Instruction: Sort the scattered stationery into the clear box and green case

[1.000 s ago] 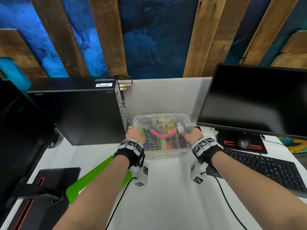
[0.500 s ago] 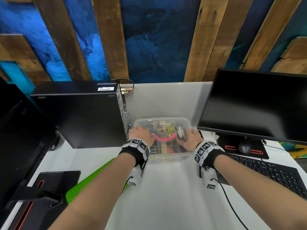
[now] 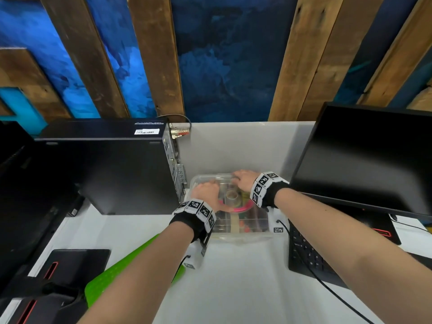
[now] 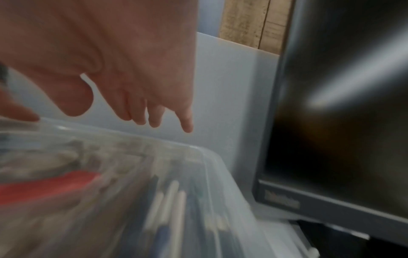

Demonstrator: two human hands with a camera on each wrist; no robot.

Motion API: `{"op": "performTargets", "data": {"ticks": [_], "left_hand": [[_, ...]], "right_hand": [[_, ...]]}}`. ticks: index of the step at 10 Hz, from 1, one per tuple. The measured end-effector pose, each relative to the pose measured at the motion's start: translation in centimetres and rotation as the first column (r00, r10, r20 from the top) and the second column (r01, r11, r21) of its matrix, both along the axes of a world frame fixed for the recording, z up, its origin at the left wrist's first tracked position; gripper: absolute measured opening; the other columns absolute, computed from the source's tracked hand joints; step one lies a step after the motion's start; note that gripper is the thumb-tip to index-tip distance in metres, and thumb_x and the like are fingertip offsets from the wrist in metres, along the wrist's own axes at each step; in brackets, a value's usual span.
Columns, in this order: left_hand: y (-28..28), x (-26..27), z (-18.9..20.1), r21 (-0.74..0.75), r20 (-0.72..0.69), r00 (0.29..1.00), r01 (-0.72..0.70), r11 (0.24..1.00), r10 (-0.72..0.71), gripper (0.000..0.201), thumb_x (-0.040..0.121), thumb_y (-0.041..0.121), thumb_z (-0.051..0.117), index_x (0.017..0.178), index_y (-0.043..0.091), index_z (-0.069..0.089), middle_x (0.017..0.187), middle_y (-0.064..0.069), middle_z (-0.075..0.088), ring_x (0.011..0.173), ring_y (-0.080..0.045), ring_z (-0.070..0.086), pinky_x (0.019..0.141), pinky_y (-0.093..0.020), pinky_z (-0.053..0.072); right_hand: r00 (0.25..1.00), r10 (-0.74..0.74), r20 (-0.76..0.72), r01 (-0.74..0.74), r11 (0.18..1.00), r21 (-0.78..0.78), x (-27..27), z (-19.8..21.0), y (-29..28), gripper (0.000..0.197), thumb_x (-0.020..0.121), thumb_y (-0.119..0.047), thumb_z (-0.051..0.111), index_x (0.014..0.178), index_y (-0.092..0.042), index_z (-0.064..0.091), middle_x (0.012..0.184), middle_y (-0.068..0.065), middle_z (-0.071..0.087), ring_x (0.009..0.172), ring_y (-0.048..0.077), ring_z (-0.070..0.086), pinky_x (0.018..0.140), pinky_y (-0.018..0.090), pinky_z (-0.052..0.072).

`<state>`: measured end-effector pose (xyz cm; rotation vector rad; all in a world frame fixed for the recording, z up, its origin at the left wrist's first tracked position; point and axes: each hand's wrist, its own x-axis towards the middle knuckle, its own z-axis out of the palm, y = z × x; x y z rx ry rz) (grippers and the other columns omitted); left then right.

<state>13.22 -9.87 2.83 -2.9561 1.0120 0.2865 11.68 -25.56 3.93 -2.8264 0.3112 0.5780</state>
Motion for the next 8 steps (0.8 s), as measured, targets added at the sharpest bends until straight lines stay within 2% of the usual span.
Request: {"op": "performTargets", "data": {"ticks": [1, 3, 4, 5, 6, 7, 8], "left_hand": [[0.3, 0.0, -0.6, -0.023, -0.012, 1.000, 0.015, 1.000, -0.016, 0.095, 0.072, 0.076, 0.057, 0.138, 0.011, 0.040, 0.140, -0.007, 0.048, 0.117, -0.024, 0.055, 0.098, -0.035, 0.041], [-0.1, -0.1, -0.4, 0.019, -0.035, 0.999, 0.012, 1.000, -0.011, 0.101, 0.075, 0.072, 0.058, 0.146, 0.005, 0.029, 0.150, -0.012, 0.035, 0.125, -0.028, 0.049, 0.103, -0.037, 0.039], [-0.3, -0.4, -0.1, 0.044, -0.054, 0.999, 0.006, 0.999, -0.004, 0.104, 0.077, 0.069, 0.058, 0.149, 0.004, 0.020, 0.155, -0.015, 0.024, 0.135, -0.030, 0.037, 0.110, -0.038, 0.031], [-0.4, -0.6, 0.3, 0.070, -0.083, 0.997, 0.003, 0.998, 0.003, 0.103, 0.082, 0.065, 0.056, 0.151, 0.003, 0.011, 0.158, -0.017, 0.013, 0.142, -0.033, 0.026, 0.115, -0.040, 0.023], [-0.2, -0.7, 0.4, 0.056, -0.115, 0.993, 0.007, 0.998, 0.000, 0.101, 0.084, 0.063, 0.054, 0.152, 0.003, 0.008, 0.159, -0.017, 0.008, 0.144, -0.034, 0.020, 0.116, -0.040, 0.020], [0.0, -0.8, 0.0, 0.060, -0.139, 0.990, 0.003, 0.998, 0.006, 0.103, 0.083, 0.067, 0.053, 0.152, 0.005, 0.009, 0.159, -0.017, 0.009, 0.145, -0.034, 0.017, 0.117, -0.040, 0.017], [0.3, -1.1, -0.4, 0.045, -0.162, 0.986, -0.027, 0.999, 0.034, 0.098, 0.086, 0.067, 0.045, 0.153, 0.010, 0.002, 0.160, -0.012, -0.002, 0.147, -0.033, 0.004, 0.118, -0.043, 0.010]], "right_hand": [[1.000, -0.010, -0.022, 0.011, 0.999, 0.049, 1.8, -0.7, -0.6, 0.045, 0.103, -0.030, 0.031, 0.138, -0.004, 0.043, 0.144, 0.015, 0.041, 0.133, 0.029, 0.038, 0.109, 0.035, 0.029], [0.996, -0.072, -0.061, 0.076, 0.995, 0.065, 3.2, -1.2, -1.4, 0.059, 0.100, -0.049, 0.030, 0.145, -0.011, 0.036, 0.153, 0.011, 0.030, 0.141, 0.026, 0.028, 0.113, 0.037, 0.022], [0.994, -0.095, -0.063, 0.097, 0.994, 0.043, 3.4, -1.5, -1.0, 0.061, 0.097, -0.053, 0.031, 0.141, -0.012, 0.040, 0.148, 0.010, 0.036, 0.136, 0.027, 0.033, 0.112, 0.041, 0.027], [0.996, -0.072, -0.050, 0.075, 0.995, 0.064, 4.6, -3.8, -1.6, 0.069, 0.084, -0.059, 0.025, 0.134, -0.017, 0.046, 0.140, 0.006, 0.044, 0.126, 0.027, 0.039, 0.105, 0.044, 0.033], [0.995, -0.065, -0.070, 0.068, 0.997, 0.047, 3.3, -2.8, -0.9, 0.074, 0.084, -0.063, 0.020, 0.140, -0.018, 0.040, 0.147, 0.009, 0.036, 0.134, 0.028, 0.033, 0.110, 0.046, 0.028], [0.997, -0.055, -0.052, 0.058, 0.997, 0.054, 0.1, -1.2, 0.6, 0.067, 0.097, -0.059, 0.021, 0.151, -0.018, 0.020, 0.159, 0.007, 0.013, 0.146, 0.026, 0.013, 0.117, 0.047, 0.011], [1.000, -0.003, 0.026, 0.001, 0.999, 0.053, -3.8, -0.5, 2.3, 0.071, 0.094, -0.064, 0.020, 0.152, -0.025, 0.012, 0.160, 0.005, 0.003, 0.147, 0.025, 0.004, 0.116, 0.051, 0.001]]}}
